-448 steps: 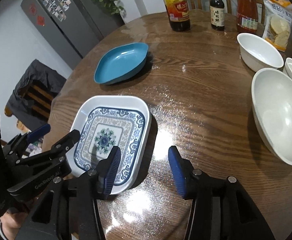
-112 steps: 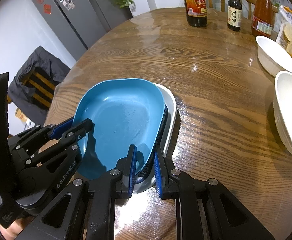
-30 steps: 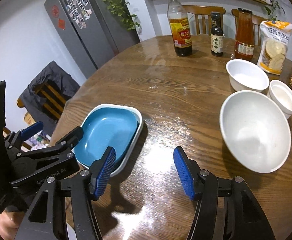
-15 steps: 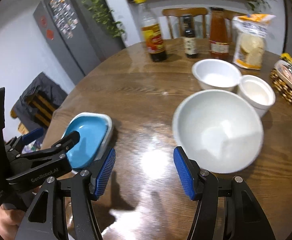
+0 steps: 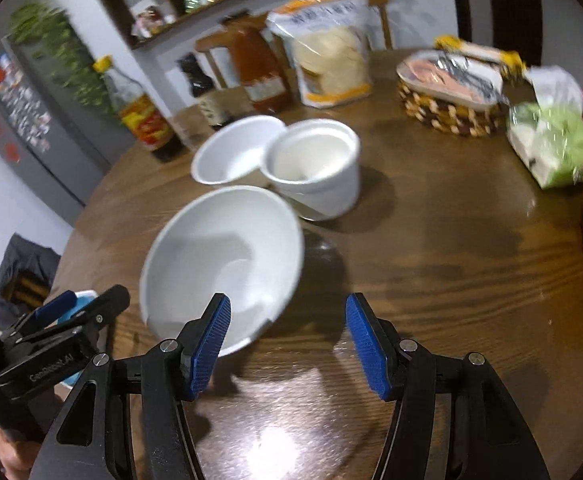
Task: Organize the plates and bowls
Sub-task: 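Move both grippers to the large white bowl, then grasp the rim of the large white bowl with the left gripper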
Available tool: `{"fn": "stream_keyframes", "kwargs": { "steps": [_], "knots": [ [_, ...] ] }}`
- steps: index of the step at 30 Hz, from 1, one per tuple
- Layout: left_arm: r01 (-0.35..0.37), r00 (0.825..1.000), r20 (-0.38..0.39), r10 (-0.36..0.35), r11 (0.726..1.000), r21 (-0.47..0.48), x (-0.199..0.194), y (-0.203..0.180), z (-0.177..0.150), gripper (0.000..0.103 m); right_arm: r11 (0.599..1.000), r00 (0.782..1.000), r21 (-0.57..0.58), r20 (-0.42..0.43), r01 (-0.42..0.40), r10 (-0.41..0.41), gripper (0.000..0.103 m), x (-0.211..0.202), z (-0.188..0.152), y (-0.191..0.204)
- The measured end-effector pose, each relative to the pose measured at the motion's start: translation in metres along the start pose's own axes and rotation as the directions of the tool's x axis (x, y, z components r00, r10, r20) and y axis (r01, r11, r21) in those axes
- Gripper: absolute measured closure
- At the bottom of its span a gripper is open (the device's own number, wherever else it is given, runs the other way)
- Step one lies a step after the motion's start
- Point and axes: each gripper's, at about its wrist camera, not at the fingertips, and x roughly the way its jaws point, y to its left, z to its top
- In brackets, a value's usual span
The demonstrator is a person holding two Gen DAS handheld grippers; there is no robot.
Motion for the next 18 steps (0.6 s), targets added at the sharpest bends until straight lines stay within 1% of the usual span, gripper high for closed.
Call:
{"fn": "stream_keyframes", "kwargs": {
  "steps": [2,5,9,11,12,13,14,15,17,18],
  "knots": [
    [0.008,0.999,-0.031,-0.008,1.000,0.005,0.013,-0.009,0.004,0.005,1.000,1.000,0.015,-0.020,-0.011,0.012,0.042,0.008,0.002,-0.004],
    [0.022,0.997,-0.078,-0.021,1.000,0.013,0.028,-0.017,0.007,0.016,0.998,0.998,0.036,-0.052,-0.043,0.045,0.042,0.019,0.003,-0.010],
    [0.037,0.991,-0.126,-0.035,0.999,0.015,0.040,-0.022,0.005,0.035,0.994,0.990,0.051,-0.092,-0.098,0.102,0.042,0.030,0.002,-0.011],
    [0.051,0.990,-0.136,-0.049,0.999,0.014,0.043,-0.023,0.005,0.045,0.992,0.987,0.051,-0.104,-0.116,0.121,0.049,0.033,0.002,-0.010],
    [0.057,0.989,-0.141,-0.055,0.998,0.011,0.043,-0.023,0.005,0.055,0.991,0.986,0.047,-0.109,-0.125,0.129,0.058,0.034,0.002,-0.009],
    [0.066,0.987,-0.146,-0.064,0.998,0.006,0.044,-0.023,0.005,0.065,0.989,0.983,0.047,-0.113,-0.140,0.145,0.064,0.035,0.002,-0.009],
    [0.076,0.985,-0.153,-0.075,0.997,0.000,0.046,-0.023,0.005,0.067,0.987,0.981,0.045,-0.117,-0.153,0.157,0.068,0.036,0.002,-0.008],
    [0.091,0.983,-0.158,-0.091,0.996,-0.008,0.046,-0.022,0.005,0.071,0.985,0.978,0.040,-0.121,-0.165,0.169,0.075,0.037,0.003,-0.007],
    [0.101,0.982,-0.157,-0.101,0.995,-0.010,0.045,-0.024,0.004,0.076,0.985,0.978,0.021,-0.124,-0.169,0.170,0.079,0.037,0.004,-0.002],
    [0.099,0.983,-0.155,-0.098,0.995,-0.002,0.044,-0.025,0.004,0.081,0.985,0.977,0.013,-0.127,-0.170,0.170,0.079,0.037,0.005,0.000]
  ]
}}
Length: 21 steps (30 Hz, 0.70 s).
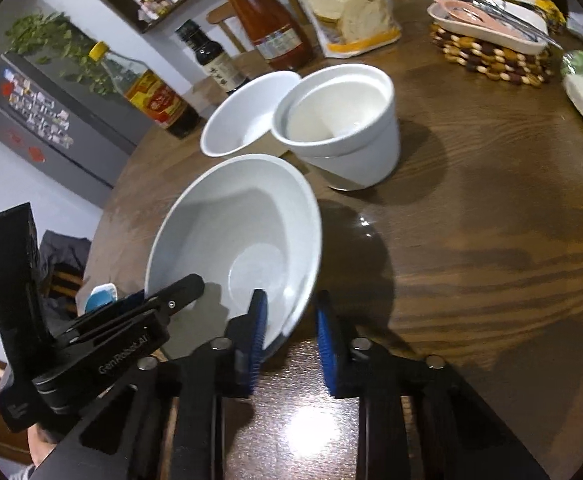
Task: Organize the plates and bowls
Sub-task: 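Grasp the rim of the large white bowl with the left gripper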
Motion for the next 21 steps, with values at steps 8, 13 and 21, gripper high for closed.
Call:
{"fn": "stream_keyframes", "kwargs": {
  "steps": [8,13,21],
  "knots": [
    [-0.018,1.000,0.014,0.018,1.000,-0.004,-0.010,0.010,-0.007,0.085,0.999,0.999,-0.027,-0.024,-0.028,0.028,0.080,0.001,-0.002,0.017],
    [-0.051,0.998,0.041,0.052,0.998,-0.023,-0.027,0.026,-0.014,0.085,0.996,0.998,-0.071,-0.037,-0.049,0.046,0.080,0.001,-0.008,0.038],
    [-0.083,0.996,0.025,0.085,0.994,-0.072,-0.036,0.053,-0.028,0.085,0.991,0.996,-0.117,-0.079,-0.060,0.051,0.080,0.017,-0.017,0.064]
  ]
}}
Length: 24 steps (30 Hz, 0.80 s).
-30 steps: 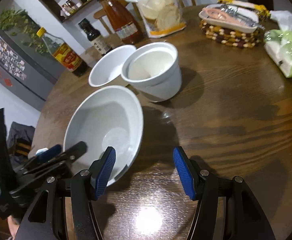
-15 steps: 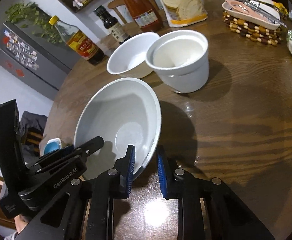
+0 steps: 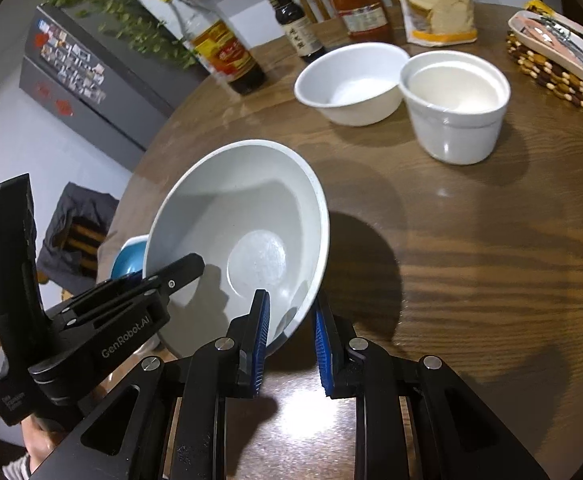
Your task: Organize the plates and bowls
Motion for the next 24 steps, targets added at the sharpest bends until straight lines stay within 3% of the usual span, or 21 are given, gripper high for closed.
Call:
{"fn": "stream_keyframes", "kwargs": {
  "steps": [8,11,13,16,22,24],
  "knots": [
    [-0.006,0.999,-0.041,0.005,1.000,-0.013,0.010,0.003,-0.008,0.082,0.998,0.999,-0.011,0.000,0.054,-0.054,0.079,0.004,-0.002,0.001],
    [-0.010,1.000,-0.029,0.009,1.000,-0.027,0.007,0.005,-0.006,0.062,0.997,0.997,-0.008,0.016,0.081,-0.081,0.078,0.000,-0.001,-0.001],
    [-0.021,1.000,-0.003,0.021,0.999,-0.032,0.000,0.007,-0.005,0.042,0.996,0.995,-0.006,0.043,0.093,-0.092,0.069,-0.006,0.000,-0.003],
    [-0.039,0.999,0.032,0.040,0.998,-0.043,-0.010,0.011,-0.003,0.033,0.996,0.993,0.008,0.077,0.091,-0.091,0.056,-0.016,0.002,-0.006],
    [-0.080,0.993,0.087,0.082,0.996,-0.036,-0.025,0.009,-0.002,0.014,0.997,0.989,0.015,0.125,0.082,-0.083,0.046,-0.030,0.004,-0.012],
    [-0.089,0.990,0.107,0.091,0.996,-0.028,-0.030,0.007,-0.002,0.011,0.997,0.988,0.008,0.134,0.080,-0.080,0.044,-0.033,0.003,-0.013]
  ]
}}
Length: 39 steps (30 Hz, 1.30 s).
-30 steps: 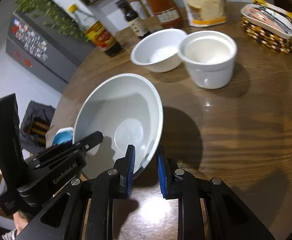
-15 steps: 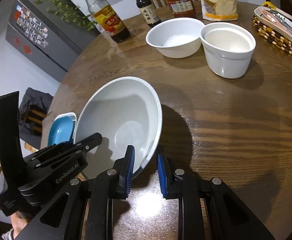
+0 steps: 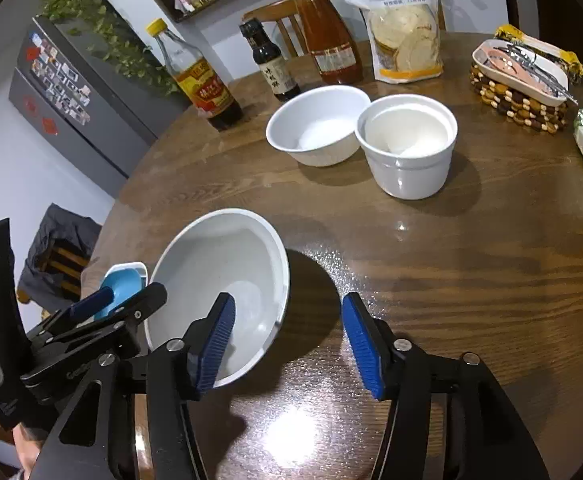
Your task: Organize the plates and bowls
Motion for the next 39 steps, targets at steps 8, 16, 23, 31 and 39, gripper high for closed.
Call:
{"fn": "stream_keyframes", "kwargs": {
  "steps": [8,16,23,31,39],
  "knots": [
    [-0.047,0.995,0.084,0.045,0.998,0.031,-0.020,-0.004,0.001,0.001,0.999,0.998,-0.039,0.063,0.023,-0.021,0.044,-0.016,-0.003,0.000],
    [-0.052,0.986,0.160,0.043,0.997,0.053,-0.039,-0.011,0.002,0.001,0.996,0.990,-0.077,0.137,0.055,-0.044,0.044,-0.036,-0.001,0.000],
    [-0.042,0.982,0.188,0.027,0.996,0.076,-0.047,-0.021,0.006,0.001,0.990,0.979,-0.088,0.181,0.110,-0.093,0.044,-0.054,0.001,-0.004],
    [-0.044,0.976,0.218,0.015,0.991,0.129,-0.053,-0.035,0.006,0.001,0.972,0.963,-0.129,0.212,0.196,-0.166,0.044,-0.075,0.008,-0.018],
    [-0.036,0.976,0.218,0.000,0.986,0.163,-0.053,-0.050,0.009,0.001,0.919,0.914,-0.170,0.270,0.356,-0.304,0.044,-0.096,0.015,-0.027]
  ]
}}
